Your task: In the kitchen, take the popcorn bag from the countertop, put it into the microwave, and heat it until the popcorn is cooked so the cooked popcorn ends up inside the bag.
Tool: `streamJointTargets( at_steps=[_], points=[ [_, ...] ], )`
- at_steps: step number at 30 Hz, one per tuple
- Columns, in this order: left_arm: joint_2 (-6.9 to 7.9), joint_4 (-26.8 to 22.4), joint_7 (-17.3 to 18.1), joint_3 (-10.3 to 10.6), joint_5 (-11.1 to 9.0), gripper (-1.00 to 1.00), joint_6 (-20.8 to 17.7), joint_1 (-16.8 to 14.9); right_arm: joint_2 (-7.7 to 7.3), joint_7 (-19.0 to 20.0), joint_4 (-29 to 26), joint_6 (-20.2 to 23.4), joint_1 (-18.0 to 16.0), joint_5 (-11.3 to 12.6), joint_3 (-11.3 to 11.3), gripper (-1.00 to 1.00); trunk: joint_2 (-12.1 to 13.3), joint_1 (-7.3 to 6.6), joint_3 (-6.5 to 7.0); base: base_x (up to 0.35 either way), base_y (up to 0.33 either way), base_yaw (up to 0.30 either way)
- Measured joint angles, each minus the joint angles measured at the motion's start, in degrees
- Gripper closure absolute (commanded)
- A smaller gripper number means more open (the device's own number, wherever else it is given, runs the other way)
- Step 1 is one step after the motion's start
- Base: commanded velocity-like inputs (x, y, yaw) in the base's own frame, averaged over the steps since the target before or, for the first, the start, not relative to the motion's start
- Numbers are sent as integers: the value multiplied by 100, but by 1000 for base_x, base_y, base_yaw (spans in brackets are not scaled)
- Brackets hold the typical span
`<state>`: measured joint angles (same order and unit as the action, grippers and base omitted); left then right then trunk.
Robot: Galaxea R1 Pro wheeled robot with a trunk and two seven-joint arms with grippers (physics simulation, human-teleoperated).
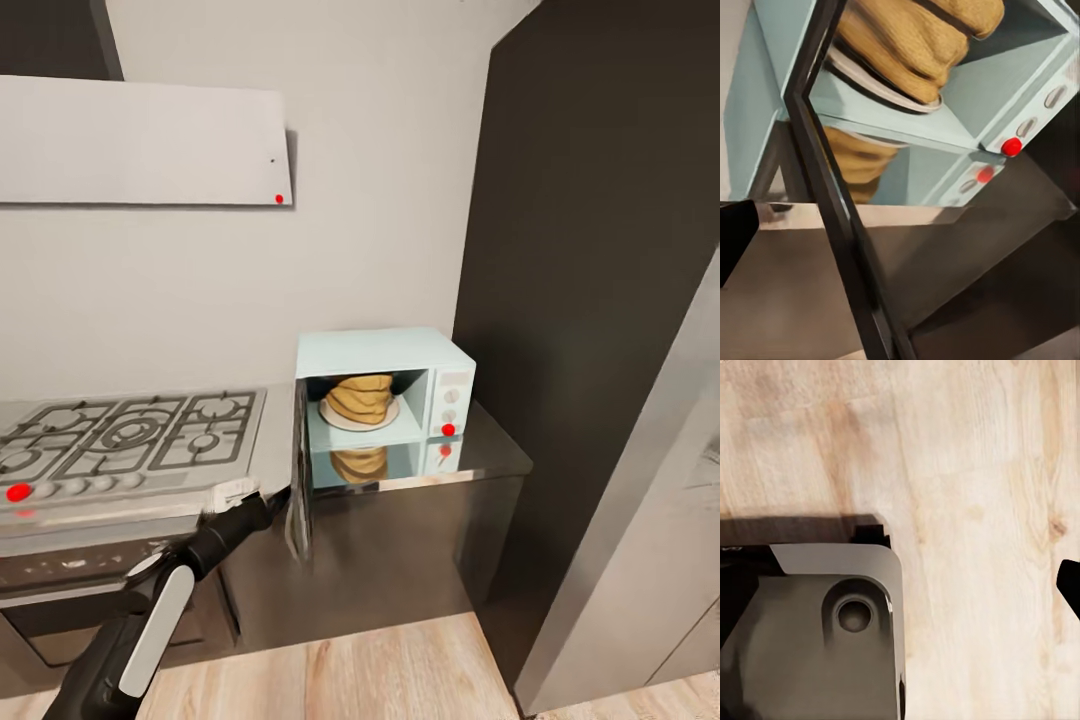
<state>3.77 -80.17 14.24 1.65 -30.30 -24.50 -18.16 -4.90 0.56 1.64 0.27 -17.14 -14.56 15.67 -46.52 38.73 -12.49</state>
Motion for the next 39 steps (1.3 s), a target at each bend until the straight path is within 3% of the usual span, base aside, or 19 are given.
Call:
streamJointTargets(
  at_steps=[15, 18, 22, 25, 27, 35, 39],
  points=[
    [-24, -92, -2, 31, -5, -100, -4, 0, 0, 0, 1, -3, 1, -8, -2, -100, 0, 0, 82, 0, 0, -183],
    [-33, -116, -68, 441, 0, -100, -3, 0, 0, 0, 2, -3, 1, -6, -1, -100, 0, 0, 99, 0, 0, -183],
    [-297, -119, -147, 632, 91, -100, -3, 0, 0, 0, 0, -3, 1, -8, 0, -100, 0, 0, 121, 0, 0, -183],
    [-393, -118, -345, 645, 535, -100, 11, -1, 0, 0, 0, -3, 1, -7, 1, -100, 0, 0, 138, 0, 0, -183],
    [-455, -117, -417, 650, 682, -100, 11, 0, 0, 0, 0, -3, 0, -7, 1, -100, 0, 0, 148, 0, 0, -183],
    [-545, -117, -461, 645, 713, -100, 3, 0, 0, 0, 0, 3, 1, -8, 1, -100, 0, 0, 192, 0, 0, -183],
    [-644, -109, -735, 649, 702, -100, -1, 0, 0, 0, 1, 5, 0, -8, 1, -100, 0, -1, 214, 66, 0, -183]
  ],
)
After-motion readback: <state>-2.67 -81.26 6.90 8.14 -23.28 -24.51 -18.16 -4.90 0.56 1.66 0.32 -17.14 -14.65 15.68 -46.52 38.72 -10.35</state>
